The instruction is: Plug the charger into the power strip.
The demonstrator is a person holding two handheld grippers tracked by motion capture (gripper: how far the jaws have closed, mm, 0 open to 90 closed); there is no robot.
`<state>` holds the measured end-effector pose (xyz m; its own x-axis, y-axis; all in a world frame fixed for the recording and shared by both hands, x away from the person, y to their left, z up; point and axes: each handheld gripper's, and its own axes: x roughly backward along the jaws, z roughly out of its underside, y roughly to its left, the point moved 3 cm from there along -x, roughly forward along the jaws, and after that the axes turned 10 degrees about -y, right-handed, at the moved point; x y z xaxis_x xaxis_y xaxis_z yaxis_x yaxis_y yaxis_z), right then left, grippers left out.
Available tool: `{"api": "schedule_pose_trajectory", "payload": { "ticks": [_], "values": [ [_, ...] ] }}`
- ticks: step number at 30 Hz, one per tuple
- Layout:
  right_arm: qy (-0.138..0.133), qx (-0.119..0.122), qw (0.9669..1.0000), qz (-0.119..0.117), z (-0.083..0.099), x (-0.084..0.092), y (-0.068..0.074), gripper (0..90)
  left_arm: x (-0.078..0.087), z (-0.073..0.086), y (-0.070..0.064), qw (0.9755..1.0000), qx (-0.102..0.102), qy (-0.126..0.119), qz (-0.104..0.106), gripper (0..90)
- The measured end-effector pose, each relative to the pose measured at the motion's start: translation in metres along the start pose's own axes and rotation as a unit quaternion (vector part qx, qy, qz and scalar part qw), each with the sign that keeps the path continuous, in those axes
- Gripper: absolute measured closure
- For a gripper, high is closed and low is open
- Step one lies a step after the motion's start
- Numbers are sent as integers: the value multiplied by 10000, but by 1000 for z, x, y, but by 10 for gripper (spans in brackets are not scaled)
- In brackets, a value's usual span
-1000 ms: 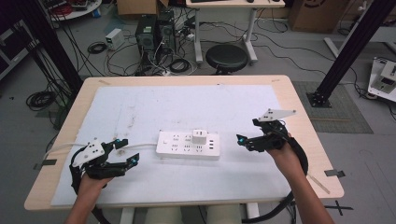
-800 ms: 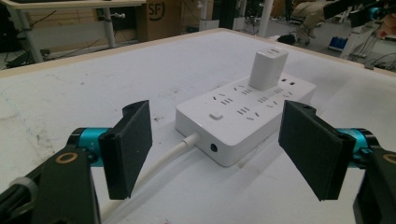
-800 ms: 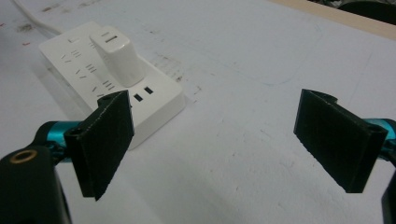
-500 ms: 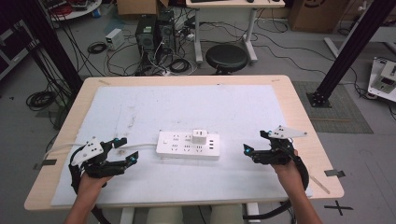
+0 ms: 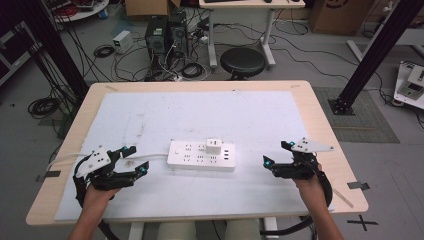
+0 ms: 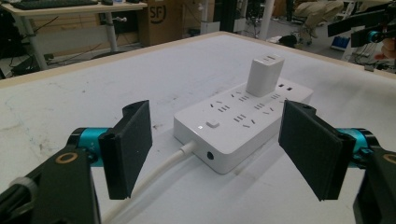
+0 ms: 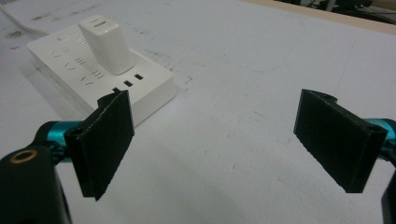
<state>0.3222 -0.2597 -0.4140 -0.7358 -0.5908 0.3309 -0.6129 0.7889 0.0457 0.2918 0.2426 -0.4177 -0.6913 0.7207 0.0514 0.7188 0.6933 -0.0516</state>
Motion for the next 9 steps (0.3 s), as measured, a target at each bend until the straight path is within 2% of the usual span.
{"api": "schedule_pose_trajectory", "payload": {
  "ticks": [9],
  "values": [
    [-3, 1, 10000, 5, 0, 1, 0, 124, 1, -1, -1, 10000, -2, -13, -13, 259]
  ]
}}
